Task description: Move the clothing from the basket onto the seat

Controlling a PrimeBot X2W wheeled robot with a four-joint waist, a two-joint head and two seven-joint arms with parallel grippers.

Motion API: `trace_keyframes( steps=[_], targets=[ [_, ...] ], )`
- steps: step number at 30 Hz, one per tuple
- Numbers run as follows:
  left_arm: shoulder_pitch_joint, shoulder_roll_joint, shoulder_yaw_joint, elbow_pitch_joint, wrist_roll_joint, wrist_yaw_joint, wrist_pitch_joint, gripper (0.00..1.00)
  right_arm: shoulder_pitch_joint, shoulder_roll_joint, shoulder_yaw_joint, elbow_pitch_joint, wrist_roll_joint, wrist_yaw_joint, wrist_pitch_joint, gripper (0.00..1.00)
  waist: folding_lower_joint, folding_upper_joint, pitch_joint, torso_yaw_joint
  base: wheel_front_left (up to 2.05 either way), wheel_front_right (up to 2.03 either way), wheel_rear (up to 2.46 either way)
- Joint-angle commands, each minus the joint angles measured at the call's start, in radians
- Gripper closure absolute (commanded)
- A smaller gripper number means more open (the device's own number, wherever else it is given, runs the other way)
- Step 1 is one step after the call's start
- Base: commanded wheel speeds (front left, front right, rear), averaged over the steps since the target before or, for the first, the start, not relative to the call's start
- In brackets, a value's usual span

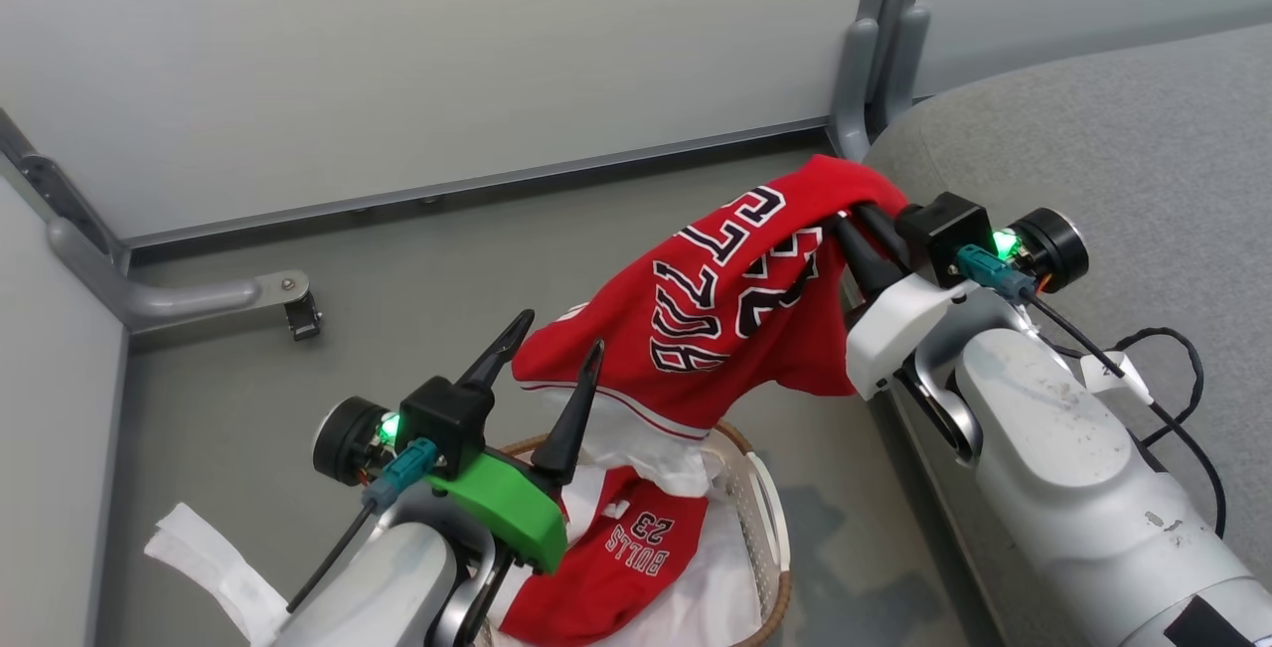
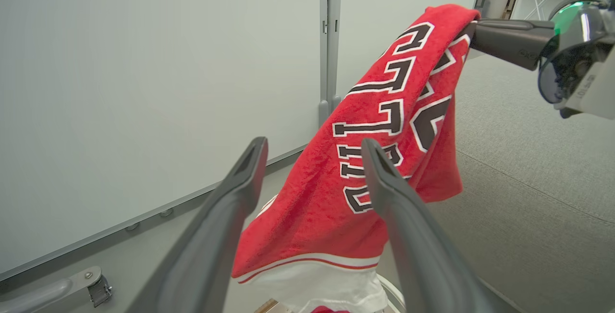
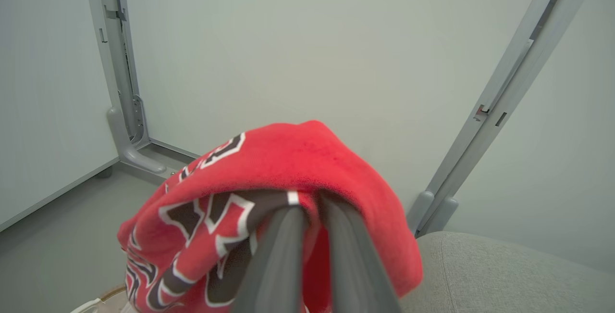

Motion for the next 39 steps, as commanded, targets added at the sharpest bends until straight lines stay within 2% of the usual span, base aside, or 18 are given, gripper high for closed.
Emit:
trace_keyframes(
  steps=[1, 12, 19, 27, 31, 39],
  targets=[
    [0.019, -0.004, 0.008, 0.006, 0.010, -0.006, -0.001, 0.00, 0.016, -0.006, -0.007, -0.006, -0.004, -0.001, -0.001, 1.00, 0.0000, 0.0000, 0.001, -0.006, 0.00, 0.00, 0.00],
    [0.065, -0.054, 0.056, 0.014, 0.081, -0.049, -0.001, 0.00, 0.048, -0.042, -0.056, -0.047, -0.019, -0.001, -0.001, 1.00, 0.0000, 0.0000, 0.035, -0.113, 0.00, 0.00, 0.00],
    [0.049, -0.070, 0.083, 0.011, 0.128, -0.068, -0.001, 0.00, 0.056, -0.075, -0.107, -0.090, -0.034, -0.001, -0.001, 1.00, 0.0000, 0.0000, 0.086, -0.230, 0.00, 0.00, 0.00],
    [0.016, -0.083, 0.093, 0.028, 0.171, -0.095, -0.001, 0.00, 0.060, -0.068, -0.140, -0.132, -0.045, -0.001, -0.001, 1.00, 0.0000, 0.0000, 0.150, -0.350, 0.00, 0.00, 0.00],
    [0.004, -0.086, 0.090, 0.038, 0.184, -0.104, -0.001, 0.00, 0.072, -0.066, -0.151, -0.146, -0.052, -0.001, -0.001, 1.00, 0.0000, 0.0000, 0.174, -0.383, 0.00, 0.00, 0.00],
    [-0.023, -0.085, 0.081, 0.033, 0.216, -0.117, -0.001, 0.00, 0.087, -0.097, -0.163, -0.167, -0.041, -0.001, -0.001, 1.00, 0.0000, 0.0000, 0.221, -0.389, 0.00, 0.00, 0.00]
  ],
)
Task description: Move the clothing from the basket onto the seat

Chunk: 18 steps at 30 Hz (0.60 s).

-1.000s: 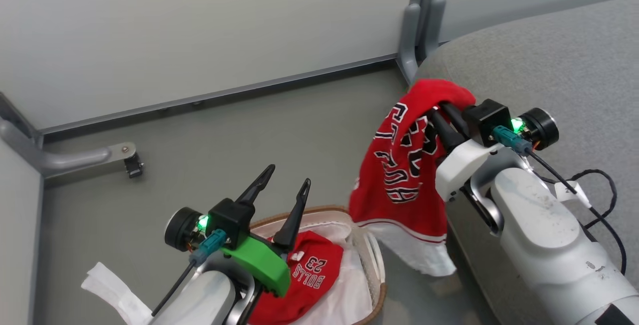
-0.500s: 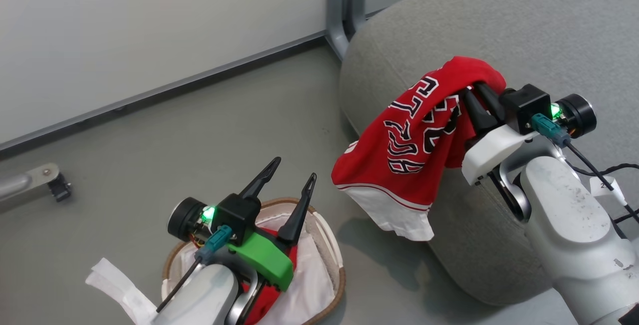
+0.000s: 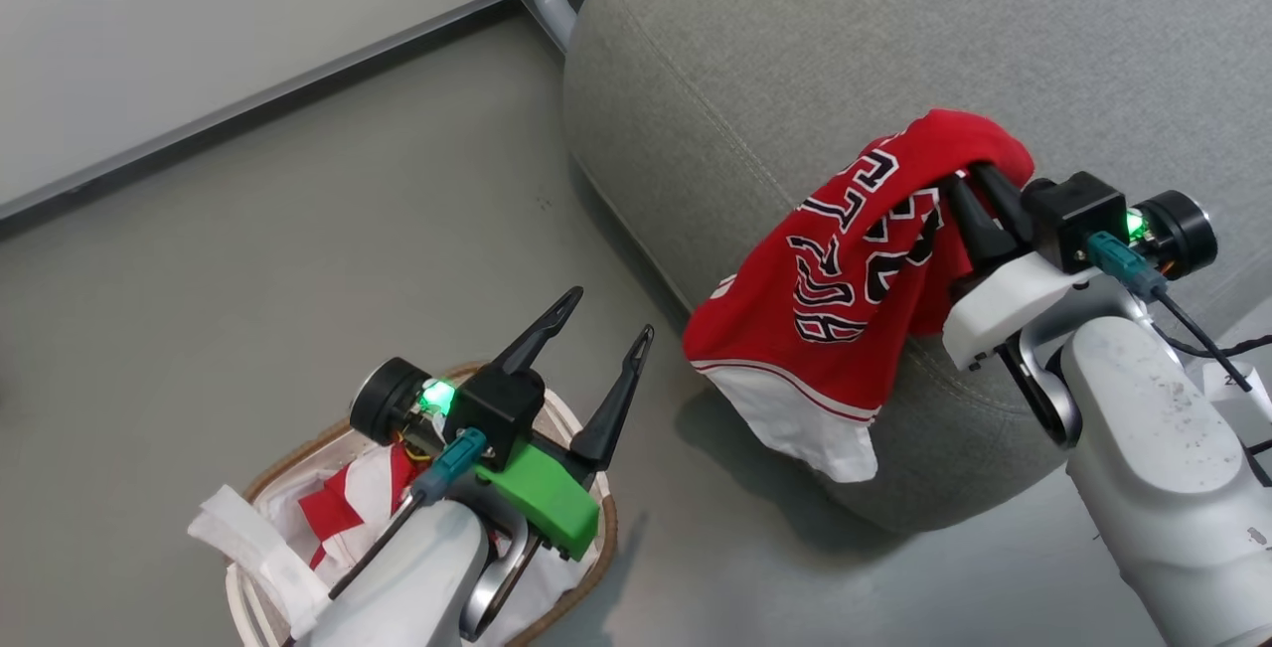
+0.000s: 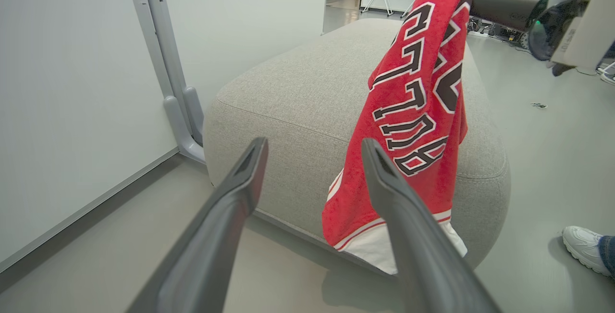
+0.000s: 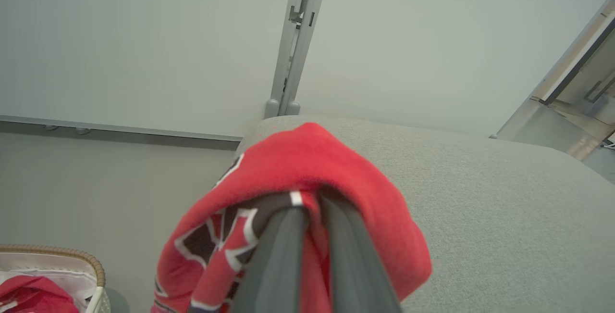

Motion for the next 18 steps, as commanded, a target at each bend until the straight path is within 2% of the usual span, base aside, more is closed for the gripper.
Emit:
trace_keyframes(
  steps=[1, 7, 13, 18],
  targets=[
    [-0.018, 0.008, -0.003, -0.003, 0.014, -0.003, -0.001, 0.00, 0.001, -0.005, -0.008, -0.009, 0.004, -0.001, -0.001, 1.00, 0.0000, -0.0001, 0.031, -0.009, 0.00, 0.00, 0.00],
    [-0.041, 0.009, -0.015, -0.027, 0.028, -0.012, -0.001, 0.00, -0.082, -0.029, -0.025, -0.015, 0.000, -0.001, -0.001, 1.00, 0.0000, -0.0001, 0.080, 0.029, 0.00, 0.00, 0.00],
    [-0.070, 0.014, -0.019, -0.048, 0.043, -0.011, -0.001, 0.00, -0.258, -0.097, -0.041, 0.014, 0.012, -0.001, 0.028, 1.00, 0.0000, -0.0001, 0.148, 0.092, 0.00, 0.00, 0.00],
    [-0.109, 0.023, -0.031, -0.060, 0.070, -0.011, 0.002, 0.00, -0.436, -0.205, -0.061, 0.041, 0.006, -0.001, 0.094, 1.00, 0.0000, -0.0001, 0.232, 0.159, 0.00, 0.00, 0.00]
  ],
)
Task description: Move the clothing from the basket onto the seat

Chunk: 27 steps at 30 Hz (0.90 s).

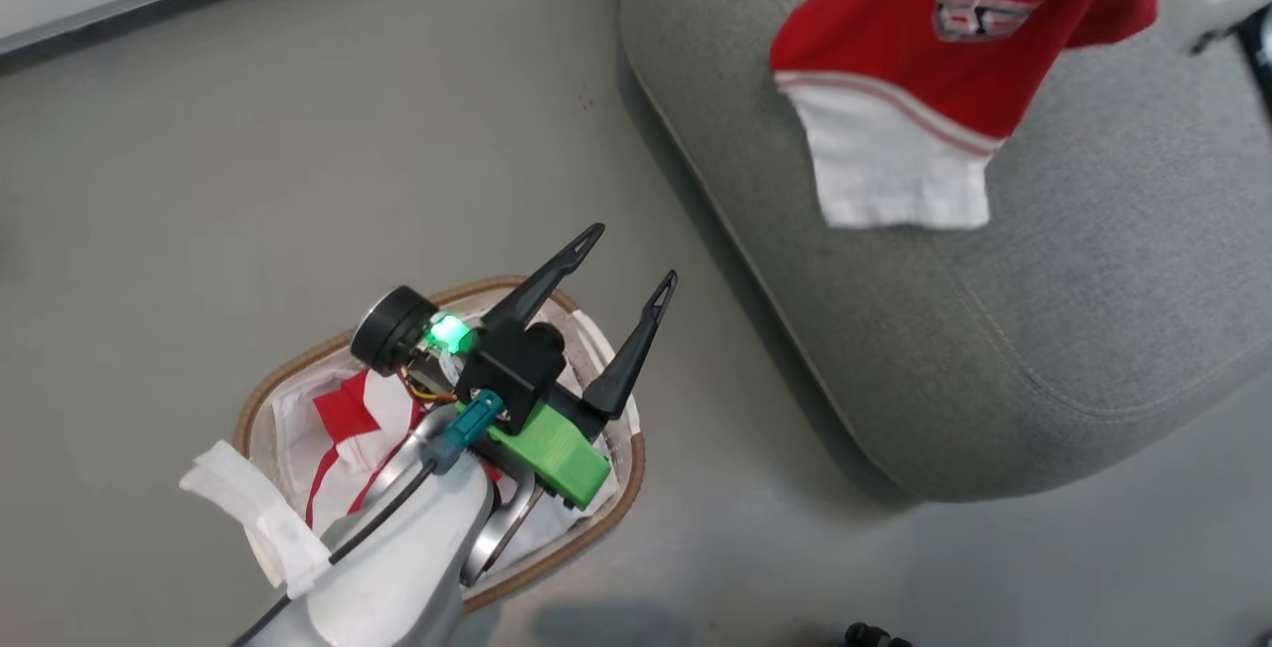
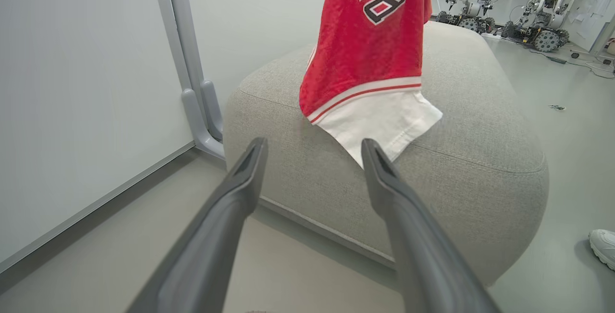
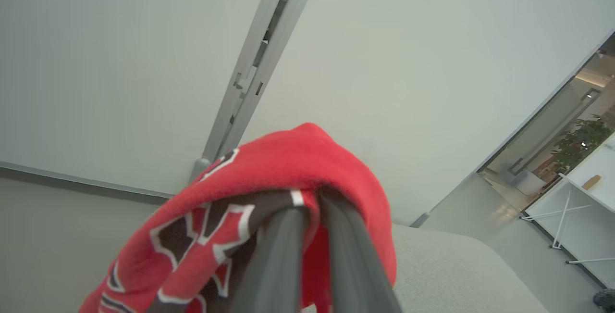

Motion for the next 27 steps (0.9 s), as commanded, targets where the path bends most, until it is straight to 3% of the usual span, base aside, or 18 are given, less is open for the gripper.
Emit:
trace_keyframes(
  steps=[1, 7, 14, 18, 27],
  targets=[
    [-0.029, 0.006, -0.002, -0.008, 0.016, 0.002, 0.002, 0.00, -0.060, -0.029, -0.024, 0.006, 0.009, -0.001, 0.015, 1.00, -0.0001, -0.0001, 0.093, 0.086, 0.00, 0.00, 0.00],
    [-0.086, 0.006, -0.011, -0.038, 0.041, 0.007, 0.002, 0.00, -0.251, -0.191, -0.122, 0.028, -0.030, -0.001, 0.085, 1.00, -0.0001, -0.0001, 0.201, 0.179, 0.00, 0.00, 0.00],
    [-0.140, 0.003, -0.034, -0.069, 0.067, -0.001, 0.003, 0.00, -0.338, -0.304, -0.226, 0.055, -0.087, -0.001, 0.147, 1.00, -0.0001, -0.0001, 0.315, 0.264, 0.00, 0.00, 0.00],
    [-0.163, -0.003, -0.040, -0.075, 0.074, -0.003, 0.002, 0.00, -0.299, -0.285, -0.296, 0.119, -0.102, -0.001, 0.143, 1.00, -0.0001, -0.0001, 0.364, 0.296, 0.00, 0.00, 0.00],
    [-0.174, -0.003, -0.041, -0.068, 0.072, 0.003, -0.001, 0.00, -0.145, -0.125, -0.360, 0.312, -0.190, -0.001, 0.061, 1.00, -0.0001, -0.0001, 0.401, 0.313, 0.00, 0.00, 0.00]
  ],
)
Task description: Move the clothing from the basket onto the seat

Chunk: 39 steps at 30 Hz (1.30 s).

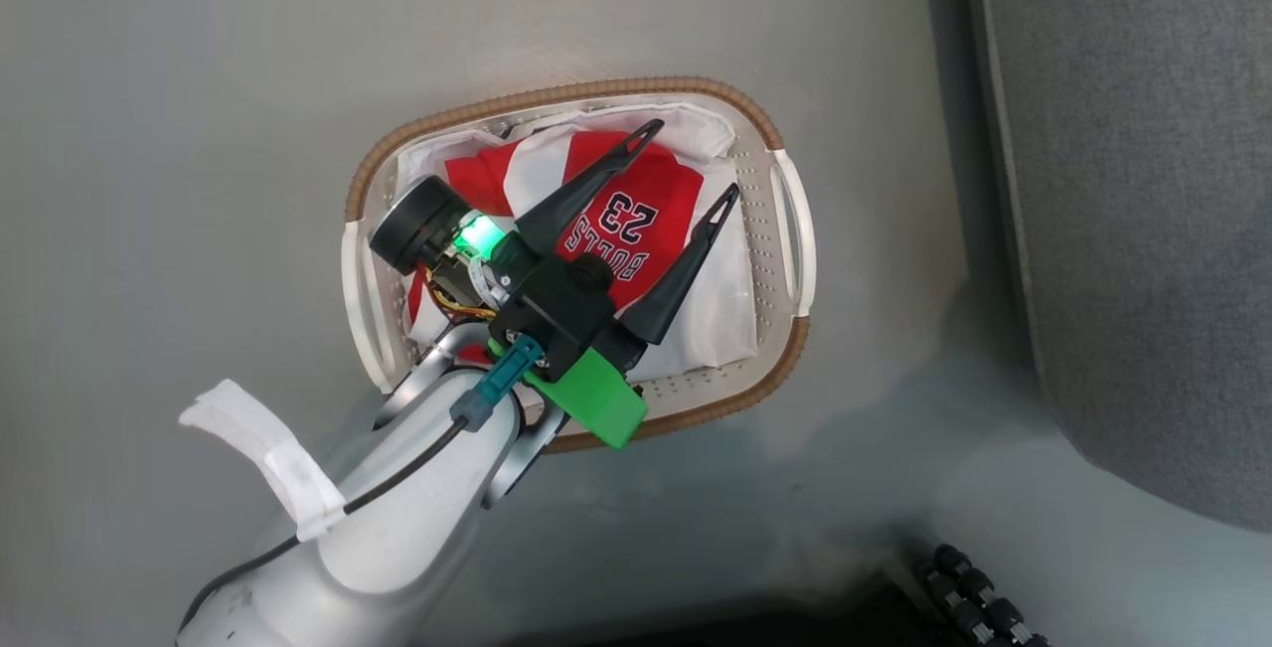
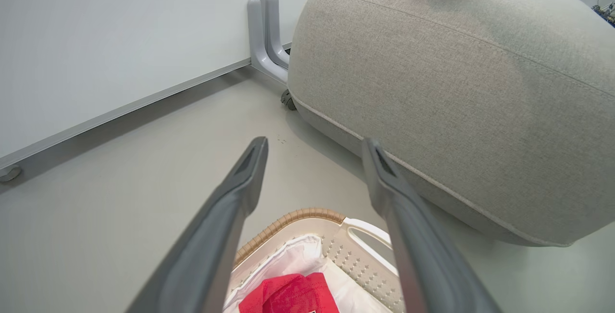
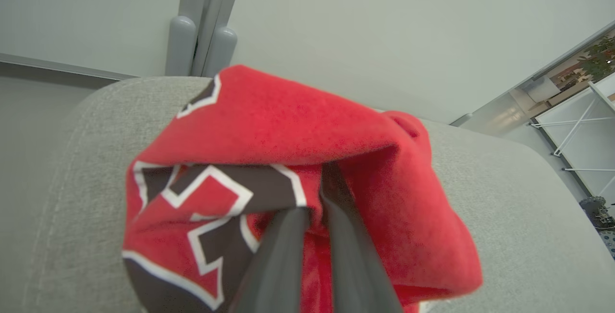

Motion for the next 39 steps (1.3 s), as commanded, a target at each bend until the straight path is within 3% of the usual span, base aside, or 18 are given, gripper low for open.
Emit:
trace_keyframes(
  steps=[1, 2, 4, 5, 6, 7, 13, 25, 39],
  targets=[
    [-0.015, 0.001, 0.006, 0.003, 0.003, 0.003, -0.004, 0.00, 0.023, 0.012, -0.005, 0.019, -0.004, -0.001, -0.010, 1.00, -0.0002, -0.0001, 0.021, 0.017, 0.00, 0.00, 0.00],
    [-0.014, 0.002, 0.007, 0.004, 0.001, 0.005, -0.004, 0.00, 0.026, 0.017, -0.009, 0.029, -0.008, -0.001, -0.018, 1.00, -0.0002, -0.0001, 0.019, 0.014, 0.00, 0.00, 0.00],
    [-0.012, 0.003, 0.010, 0.003, -0.003, 0.007, -0.004, 0.00, 0.034, 0.028, -0.014, 0.047, -0.016, -0.001, -0.036, 0.81, -0.0002, -0.0001, 0.011, 0.007, 0.00, 0.00, 0.00],
    [-0.010, 0.004, 0.011, 0.004, -0.006, 0.009, -0.004, 0.00, 0.038, 0.035, -0.015, 0.058, -0.019, -0.001, -0.045, 0.57, -0.0002, -0.0001, 0.006, 0.003, 0.00, 0.00, 0.00],
    [-0.007, 0.006, 0.012, 0.005, -0.007, 0.009, -0.004, 0.00, 0.039, 0.042, -0.016, 0.067, -0.022, -0.001, -0.053, 0.10, -0.0002, -0.0001, 0.000, -0.002, 0.00, 0.00, 0.00],
    [-0.005, 0.007, 0.012, 0.006, -0.009, 0.010, -0.003, 0.00, 0.041, 0.045, -0.015, 0.072, -0.025, -0.001, -0.060, 0.00, -0.0002, -0.0001, -0.005, -0.005, 0.00, 0.00, 0.00],
    [0.025, 0.011, 0.015, 0.013, -0.022, 0.012, -0.004, 0.00, 0.067, 0.079, 0.015, 0.095, 0.004, -0.001, -0.102, 0.00, -0.0002, -0.0001, -0.060, -0.037, 0.00, 0.00, 0.00],
    [0.117, -0.003, 0.075, 0.003, -0.060, 0.026, -0.004, 0.00, 0.205, 0.115, 0.183, 0.092, 0.106, -0.001, -0.140, 0.00, -0.0002, -0.0001, -0.266, -0.074, 0.00, 0.00, 0.00],
    [0.316, -0.056, 0.264, -0.015, -0.082, 0.045, -0.004, 0.00, 0.312, 0.127, 0.277, -0.046, 0.215, -0.001, -0.157, 0.00, -0.0002, -0.0001, -0.531, 0.016, 0.00, 0.00, 0.00]
  ],
)
